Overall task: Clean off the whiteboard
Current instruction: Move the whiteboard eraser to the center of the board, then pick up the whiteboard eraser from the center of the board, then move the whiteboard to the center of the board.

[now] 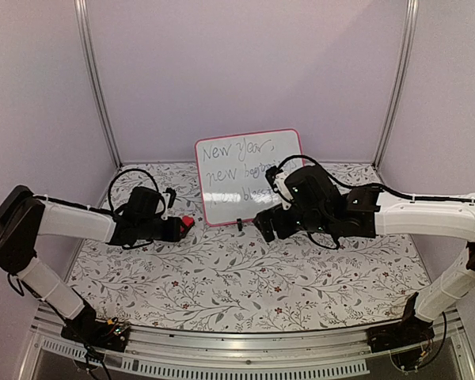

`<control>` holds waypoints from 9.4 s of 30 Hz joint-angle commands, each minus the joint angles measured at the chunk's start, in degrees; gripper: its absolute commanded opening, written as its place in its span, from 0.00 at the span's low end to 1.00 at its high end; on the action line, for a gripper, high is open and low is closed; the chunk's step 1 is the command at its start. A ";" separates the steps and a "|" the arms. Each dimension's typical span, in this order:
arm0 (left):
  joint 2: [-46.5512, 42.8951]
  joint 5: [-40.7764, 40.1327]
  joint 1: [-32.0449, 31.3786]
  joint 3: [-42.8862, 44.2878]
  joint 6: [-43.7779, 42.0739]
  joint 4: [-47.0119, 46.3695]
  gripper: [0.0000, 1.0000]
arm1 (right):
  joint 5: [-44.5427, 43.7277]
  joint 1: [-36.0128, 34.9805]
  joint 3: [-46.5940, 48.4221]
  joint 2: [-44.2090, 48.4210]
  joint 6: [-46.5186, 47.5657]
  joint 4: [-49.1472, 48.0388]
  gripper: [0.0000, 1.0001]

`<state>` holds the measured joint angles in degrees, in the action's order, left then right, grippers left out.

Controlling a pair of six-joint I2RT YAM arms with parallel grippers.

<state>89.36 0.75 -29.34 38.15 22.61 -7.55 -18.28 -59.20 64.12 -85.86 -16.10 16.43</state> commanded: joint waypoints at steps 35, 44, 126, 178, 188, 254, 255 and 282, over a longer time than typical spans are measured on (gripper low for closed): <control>-28.44 -19.34 -19.17 1.76 8.72 21.86 1.00 | 24.60 1.44 11.37 -10.14 32.22 5.41 0.99; -38.45 -15.17 -12.07 -3.98 13.54 24.20 1.00 | 30.46 0.39 22.82 -24.52 45.04 4.75 0.97; -43.26 -11.09 -11.27 -8.27 14.51 24.13 1.00 | 23.36 -0.74 32.21 -37.33 47.33 6.67 0.11; 25.82 -16.14 -21.34 40.05 18.47 15.65 0.92 | -3.15 6.55 2.84 9.50 21.10 1.11 0.17; 30.79 -17.53 -22.43 44.20 22.64 17.93 0.76 | -3.98 6.55 0.58 15.02 18.83 1.35 0.14; 36.94 -35.70 -27.96 46.43 47.60 41.32 0.00 | 2.74 6.55 -0.28 15.69 17.09 1.33 0.13; 36.79 -35.81 -28.80 46.45 49.63 42.94 0.00 | 2.94 6.55 -0.23 15.65 17.01 1.33 0.13; 37.89 -26.92 -47.51 46.78 73.73 54.67 0.55 | 6.24 6.55 0.91 17.84 13.20 5.72 0.11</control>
<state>126.15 -36.01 -75.29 87.74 93.80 46.09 -12.64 -52.84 63.99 -69.36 -2.20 21.41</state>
